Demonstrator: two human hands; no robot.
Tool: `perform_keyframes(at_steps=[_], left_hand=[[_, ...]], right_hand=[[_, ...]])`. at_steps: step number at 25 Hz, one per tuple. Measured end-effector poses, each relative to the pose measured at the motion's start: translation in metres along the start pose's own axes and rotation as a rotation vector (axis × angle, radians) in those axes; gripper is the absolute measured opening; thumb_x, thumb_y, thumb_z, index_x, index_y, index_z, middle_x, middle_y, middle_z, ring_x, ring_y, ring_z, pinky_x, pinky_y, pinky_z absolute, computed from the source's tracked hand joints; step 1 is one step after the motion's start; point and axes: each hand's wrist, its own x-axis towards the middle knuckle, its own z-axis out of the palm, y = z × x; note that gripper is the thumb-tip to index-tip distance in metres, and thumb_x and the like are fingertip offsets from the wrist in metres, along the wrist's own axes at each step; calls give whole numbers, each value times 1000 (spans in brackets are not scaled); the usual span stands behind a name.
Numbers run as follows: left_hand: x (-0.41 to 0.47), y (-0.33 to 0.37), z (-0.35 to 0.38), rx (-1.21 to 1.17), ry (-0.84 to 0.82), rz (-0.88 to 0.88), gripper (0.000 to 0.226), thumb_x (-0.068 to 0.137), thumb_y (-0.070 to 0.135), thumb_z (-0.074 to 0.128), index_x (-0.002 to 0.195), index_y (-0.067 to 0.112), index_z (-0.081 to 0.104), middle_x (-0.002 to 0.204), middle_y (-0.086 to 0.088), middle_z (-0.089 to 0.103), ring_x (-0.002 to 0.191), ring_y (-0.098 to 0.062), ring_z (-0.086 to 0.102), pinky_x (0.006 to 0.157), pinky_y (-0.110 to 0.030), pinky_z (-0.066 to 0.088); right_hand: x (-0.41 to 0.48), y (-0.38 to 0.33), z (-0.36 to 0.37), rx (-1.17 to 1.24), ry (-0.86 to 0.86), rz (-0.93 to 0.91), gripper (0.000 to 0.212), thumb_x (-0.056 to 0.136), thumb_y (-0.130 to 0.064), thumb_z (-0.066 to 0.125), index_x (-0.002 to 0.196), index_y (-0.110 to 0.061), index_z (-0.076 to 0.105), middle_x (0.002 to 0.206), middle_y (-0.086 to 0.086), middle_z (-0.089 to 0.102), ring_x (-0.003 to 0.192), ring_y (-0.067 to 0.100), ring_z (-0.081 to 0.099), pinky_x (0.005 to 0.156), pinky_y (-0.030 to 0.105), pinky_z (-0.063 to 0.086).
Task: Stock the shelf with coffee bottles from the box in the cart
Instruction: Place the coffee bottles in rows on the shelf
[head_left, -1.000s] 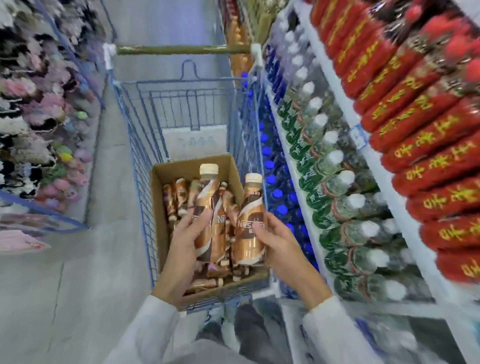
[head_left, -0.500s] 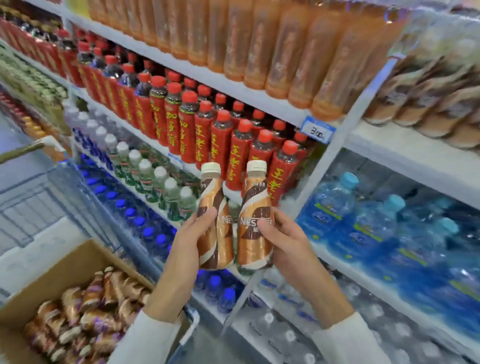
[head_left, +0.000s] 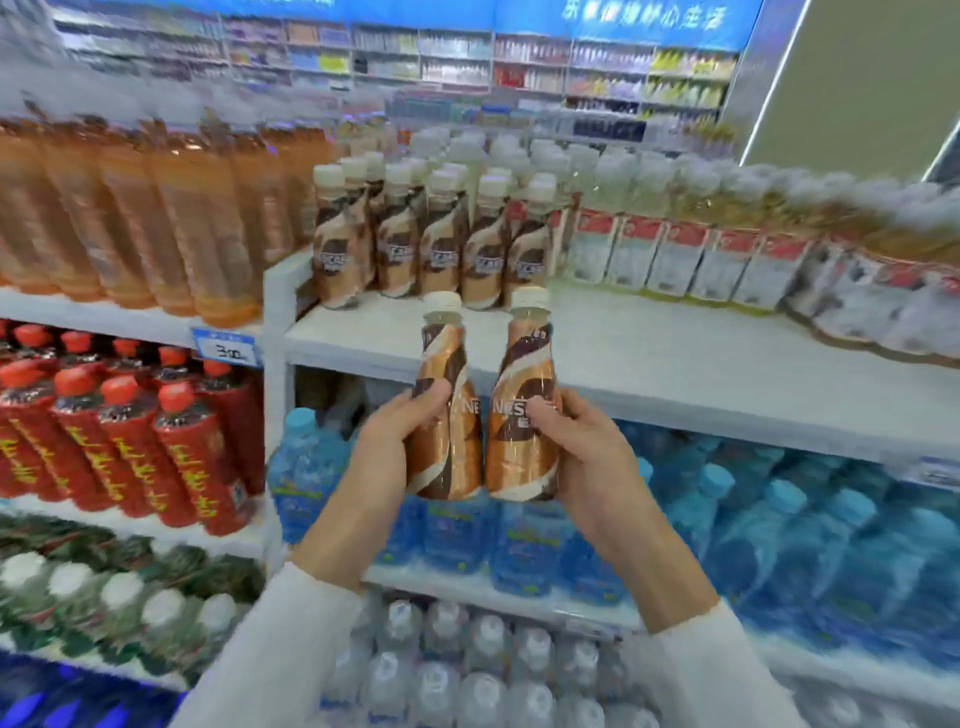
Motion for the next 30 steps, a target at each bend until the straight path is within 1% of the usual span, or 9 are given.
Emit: perform_keyframes(at_steps=[4,7,9,13,16,21,24,27,30], left_hand=[[47,5,63,45,-81,5,22,76,40,73,83,22,82,91,-2,79,85,-18,76,87,-39,57],[79,10,97,115,-111,54,22,78,42,71,87,25,83,97,0,80,90,-17,76,89,-40,54],[100,11,106,151,-157,112,22,82,37,70,97,24,79,102,1,79,97,-17,74,97,-42,53],[127,7,105,276,-230,198,23,84,33,68,104,23,68,92,11,71,86,-5,67,81,-25,50],[137,3,100,302,-262,231,21,86,30,66,106,25,66,86,20,71,82,1,66,73,-17,50],[139,-1,91,357,-400,257,32,92,28,66,123,29,62,108,16,74,105,-2,68,86,-17,52],[139,1,79,372,-466,248,53,84,7,71,132,26,57,121,10,73,114,-9,67,89,-20,52],[139,2,77,496,-349,286,63,77,0,83,125,33,60,117,14,74,112,-9,69,91,-24,55],[130,-1,85,631,-115,369,66,62,26,97,114,43,60,109,17,72,98,2,69,81,-14,55]], right_hand=[[31,-36,-58,-11,90,-92,40,78,-24,69,112,-4,62,92,5,75,80,18,73,70,33,59],[60,-46,-87,-119,120,-150,20,91,-19,69,109,-15,63,92,-4,77,85,14,74,71,31,57],[77,-51,-100,-204,122,-189,29,87,-23,71,113,-21,61,97,-8,76,91,10,73,72,24,57],[97,-52,-117,-301,54,-216,37,87,-18,68,121,-25,56,109,-13,74,103,5,70,78,18,55],[105,-46,-124,-329,23,-232,43,89,-7,65,127,-23,52,115,-10,73,110,9,67,85,21,55],[101,-42,-125,-325,26,-241,54,88,-16,68,137,-22,46,132,-2,65,126,16,60,101,33,52],[88,-38,-126,-446,80,-235,69,79,-32,80,138,-31,46,131,-14,64,124,6,59,102,27,51],[80,-35,-124,-580,189,-243,63,75,-33,85,127,-43,51,122,-25,65,116,-4,60,89,15,52],[81,-34,-122,-649,249,-251,59,79,-23,85,127,-40,55,117,-26,67,111,-7,61,86,12,51]])
